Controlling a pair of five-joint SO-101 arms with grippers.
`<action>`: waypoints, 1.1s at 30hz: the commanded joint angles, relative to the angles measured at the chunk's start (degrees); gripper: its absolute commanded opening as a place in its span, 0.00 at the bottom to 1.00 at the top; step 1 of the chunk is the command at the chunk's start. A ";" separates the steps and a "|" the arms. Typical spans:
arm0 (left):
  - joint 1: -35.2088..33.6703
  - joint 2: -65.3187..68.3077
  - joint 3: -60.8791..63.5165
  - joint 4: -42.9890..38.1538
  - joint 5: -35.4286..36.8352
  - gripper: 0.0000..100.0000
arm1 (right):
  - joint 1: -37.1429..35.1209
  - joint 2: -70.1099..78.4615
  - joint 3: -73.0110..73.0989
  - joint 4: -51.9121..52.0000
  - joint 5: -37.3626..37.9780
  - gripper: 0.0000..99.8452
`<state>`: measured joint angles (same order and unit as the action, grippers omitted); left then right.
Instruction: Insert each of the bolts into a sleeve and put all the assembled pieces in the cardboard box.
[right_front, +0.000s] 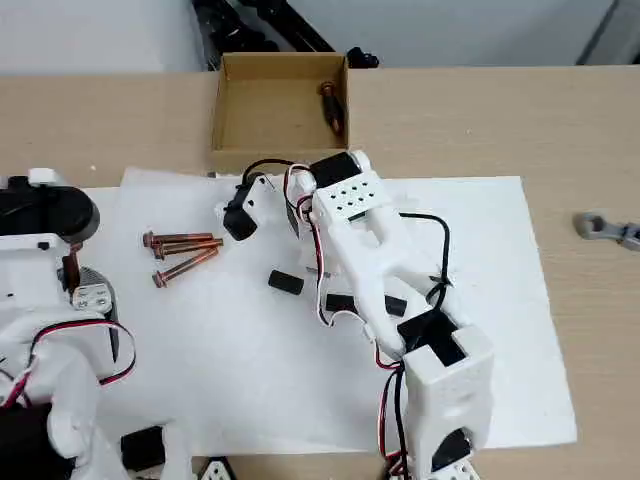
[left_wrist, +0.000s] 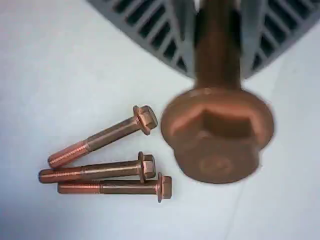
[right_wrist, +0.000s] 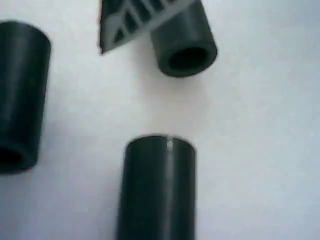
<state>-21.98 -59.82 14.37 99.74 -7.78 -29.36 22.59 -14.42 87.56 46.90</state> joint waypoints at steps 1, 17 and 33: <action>0.00 -0.70 -0.13 -0.62 0.62 0.01 | -0.04 0.13 -2.37 -0.75 -0.70 0.28; -0.18 -0.62 -0.13 -0.62 0.53 0.01 | -0.13 10.95 -2.46 -7.25 -3.60 0.25; -0.18 -0.70 -0.13 -0.62 0.53 0.01 | -0.04 8.84 -2.64 -6.64 -5.19 0.01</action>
<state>-21.98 -60.00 14.37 99.74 -7.43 -28.40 32.88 -17.14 80.26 42.86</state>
